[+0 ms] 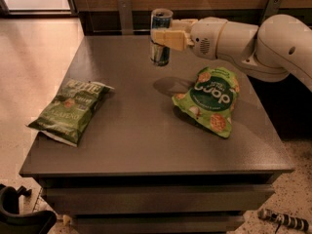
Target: Move redbull can near green jalapeno chip bag
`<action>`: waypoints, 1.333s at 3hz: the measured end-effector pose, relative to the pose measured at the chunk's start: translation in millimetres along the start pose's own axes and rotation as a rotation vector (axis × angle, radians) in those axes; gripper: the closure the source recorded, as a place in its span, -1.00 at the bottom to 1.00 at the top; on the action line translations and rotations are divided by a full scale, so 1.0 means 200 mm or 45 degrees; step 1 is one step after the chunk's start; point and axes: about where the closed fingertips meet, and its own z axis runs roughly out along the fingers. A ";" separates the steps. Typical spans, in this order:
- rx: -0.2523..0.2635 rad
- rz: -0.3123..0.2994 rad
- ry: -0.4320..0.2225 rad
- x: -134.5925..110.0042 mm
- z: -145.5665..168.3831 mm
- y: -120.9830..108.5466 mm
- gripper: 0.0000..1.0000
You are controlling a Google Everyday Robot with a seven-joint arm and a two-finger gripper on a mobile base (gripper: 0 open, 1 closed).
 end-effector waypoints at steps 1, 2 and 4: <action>-0.044 -0.025 0.043 0.04 -0.03 0.31 1.00; -0.122 -0.057 0.059 0.09 -0.05 0.58 1.00; -0.305 -0.119 -0.014 0.21 0.00 0.88 1.00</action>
Offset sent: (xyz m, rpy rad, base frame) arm -0.1638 0.0890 -0.0359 -0.0808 -0.0424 0.2045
